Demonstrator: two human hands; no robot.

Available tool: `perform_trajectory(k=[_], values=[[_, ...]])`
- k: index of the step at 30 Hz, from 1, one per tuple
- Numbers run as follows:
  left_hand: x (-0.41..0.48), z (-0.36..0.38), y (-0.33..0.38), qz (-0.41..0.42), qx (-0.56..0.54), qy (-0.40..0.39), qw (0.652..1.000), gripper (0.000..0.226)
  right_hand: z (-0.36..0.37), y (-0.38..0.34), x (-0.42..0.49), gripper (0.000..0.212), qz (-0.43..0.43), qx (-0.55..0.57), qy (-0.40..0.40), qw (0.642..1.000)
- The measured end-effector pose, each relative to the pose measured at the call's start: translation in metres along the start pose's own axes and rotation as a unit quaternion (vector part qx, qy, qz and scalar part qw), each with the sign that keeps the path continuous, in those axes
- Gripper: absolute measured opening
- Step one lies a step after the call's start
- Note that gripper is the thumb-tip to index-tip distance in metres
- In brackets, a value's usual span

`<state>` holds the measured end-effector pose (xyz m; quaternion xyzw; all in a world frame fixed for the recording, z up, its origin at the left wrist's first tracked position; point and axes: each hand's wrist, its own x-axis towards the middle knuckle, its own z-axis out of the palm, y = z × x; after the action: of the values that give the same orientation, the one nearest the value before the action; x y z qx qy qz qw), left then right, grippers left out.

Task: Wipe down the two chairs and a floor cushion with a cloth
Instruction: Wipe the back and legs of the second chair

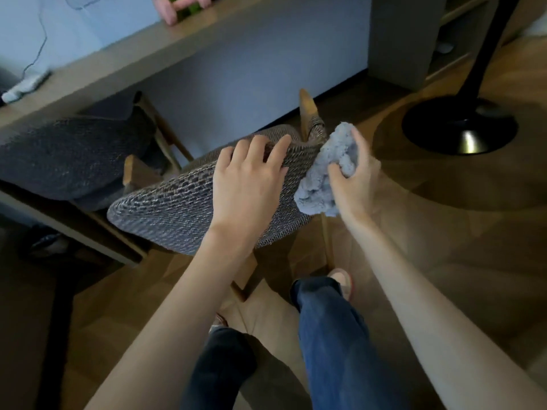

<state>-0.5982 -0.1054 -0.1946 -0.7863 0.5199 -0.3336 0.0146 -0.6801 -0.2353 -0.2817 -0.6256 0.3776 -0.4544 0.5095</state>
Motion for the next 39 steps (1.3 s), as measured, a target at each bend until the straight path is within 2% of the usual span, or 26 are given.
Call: perform_trajectory(k=[2,4,7,11,15,17,19,21,23,25,27,29,31,33,36,39], values=[[0.007,0.005,0.000,0.028,0.062,0.005,0.998,0.040,0.013,0.002,0.009,0.054,0.005,0.024,-0.060,0.998],[0.010,0.011,-0.002,0.046,0.097,0.022,0.994,0.039,0.028,0.005,0.013,0.042,0.000,0.043,-0.077,0.996],[0.010,0.018,-0.003,0.059,0.109,0.052,0.991,0.036,0.045,0.012,0.016,0.024,-0.019,0.090,-0.001,0.996],[0.013,0.024,-0.001,0.045,0.116,0.079,0.989,0.033,0.062,0.028,0.017,0.025,-0.025,0.132,0.123,0.983],[0.011,0.026,0.002,0.036,0.117,0.088,0.989,0.032,0.070,0.042,0.024,0.025,-0.023,0.127,0.172,0.977],[0.011,0.026,0.003,0.035,0.118,0.089,0.988,0.032,0.069,0.050,0.027,0.027,0.050,0.122,0.154,0.979],[0.010,0.026,0.003,0.031,0.119,0.091,0.988,0.032,0.064,0.053,0.033,0.030,0.156,0.135,0.112,0.972],[0.009,0.026,0.004,0.027,0.118,0.095,0.988,0.032,0.058,0.046,0.040,0.031,0.207,0.168,0.098,0.959],[0.009,0.026,0.005,0.027,0.117,0.099,0.988,0.032,0.053,0.026,0.041,0.029,0.167,0.207,0.107,0.958],[0.008,0.028,0.004,0.027,0.117,0.103,0.987,0.032,0.054,0.012,0.032,0.026,0.077,0.226,0.107,0.965],[0.008,0.029,0.003,0.025,0.117,0.106,0.987,0.032,0.058,0.011,0.020,0.025,-0.006,0.200,0.127,0.971],[0.008,0.029,0.003,0.028,0.117,0.107,0.987,0.032,0.063,0.023,0.016,0.026,-0.036,0.169,0.165,0.971],[0.008,0.029,0.003,0.032,0.117,0.108,0.987,0.032,0.068,0.036,0.017,0.026,0.000,0.148,0.190,0.971],[0.008,0.029,0.002,0.034,0.118,0.107,0.987,0.033,0.071,0.047,0.022,0.027,0.105,0.148,0.180,0.967],[0.008,0.029,0.004,0.029,0.115,0.104,0.987,0.033,0.064,0.054,0.032,0.030,0.267,0.170,0.130,0.940],[0.008,0.028,0.005,0.024,0.118,0.100,0.988,0.032,0.056,0.037,0.035,0.028,0.306,0.191,0.126,0.924]])
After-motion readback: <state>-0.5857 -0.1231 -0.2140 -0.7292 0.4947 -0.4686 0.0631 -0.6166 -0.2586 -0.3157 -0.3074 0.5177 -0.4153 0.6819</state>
